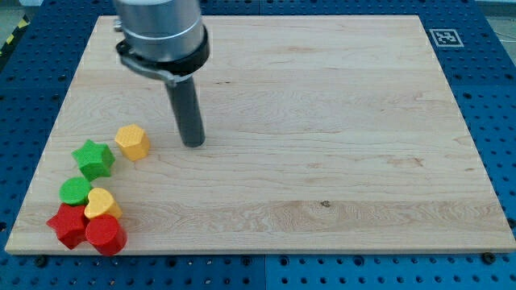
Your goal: Move yellow hexagon to the top left of the yellow heart
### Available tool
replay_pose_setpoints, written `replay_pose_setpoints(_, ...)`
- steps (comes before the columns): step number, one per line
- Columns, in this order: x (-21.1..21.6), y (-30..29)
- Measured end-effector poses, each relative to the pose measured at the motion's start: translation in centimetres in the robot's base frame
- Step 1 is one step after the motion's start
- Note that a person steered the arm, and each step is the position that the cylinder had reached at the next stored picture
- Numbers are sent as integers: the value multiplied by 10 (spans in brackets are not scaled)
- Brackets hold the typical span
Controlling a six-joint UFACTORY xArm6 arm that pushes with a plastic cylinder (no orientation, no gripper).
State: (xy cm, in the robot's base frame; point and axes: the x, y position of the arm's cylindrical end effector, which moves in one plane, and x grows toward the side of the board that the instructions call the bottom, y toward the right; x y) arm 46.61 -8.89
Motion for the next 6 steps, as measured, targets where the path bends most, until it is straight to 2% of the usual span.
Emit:
replay_pose_setpoints(1, -15, -19)
replay_pose_setpoints(2, -16, -69)
replay_pose_setpoints(3, 3, -99)
replay_pose_setpoints(6, 41, -101)
